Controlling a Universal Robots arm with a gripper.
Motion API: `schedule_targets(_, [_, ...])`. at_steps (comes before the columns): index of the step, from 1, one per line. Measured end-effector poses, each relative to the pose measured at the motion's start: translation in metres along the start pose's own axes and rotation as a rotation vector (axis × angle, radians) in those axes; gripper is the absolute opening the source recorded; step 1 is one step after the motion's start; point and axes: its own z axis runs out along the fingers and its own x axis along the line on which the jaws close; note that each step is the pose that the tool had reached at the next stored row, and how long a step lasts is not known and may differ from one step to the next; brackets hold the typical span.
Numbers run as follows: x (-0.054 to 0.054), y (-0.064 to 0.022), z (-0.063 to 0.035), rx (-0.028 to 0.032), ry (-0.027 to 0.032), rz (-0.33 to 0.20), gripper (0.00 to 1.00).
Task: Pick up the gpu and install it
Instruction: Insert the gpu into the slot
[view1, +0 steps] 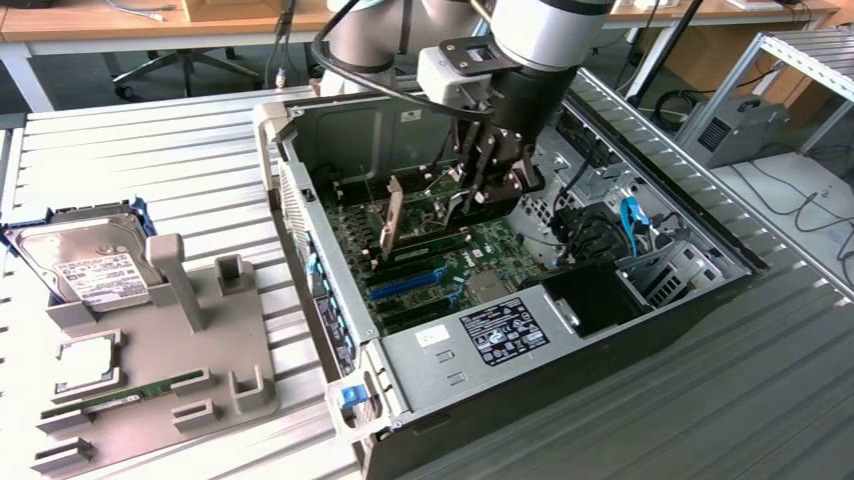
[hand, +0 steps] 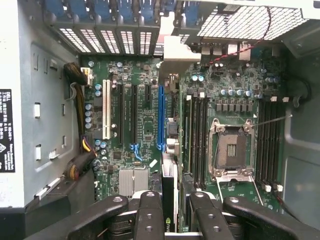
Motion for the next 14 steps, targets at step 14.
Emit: schedule_targets(14, [0.0048,0.0079,0.0094,-0.0005,-0.0111,-0.007,0.26])
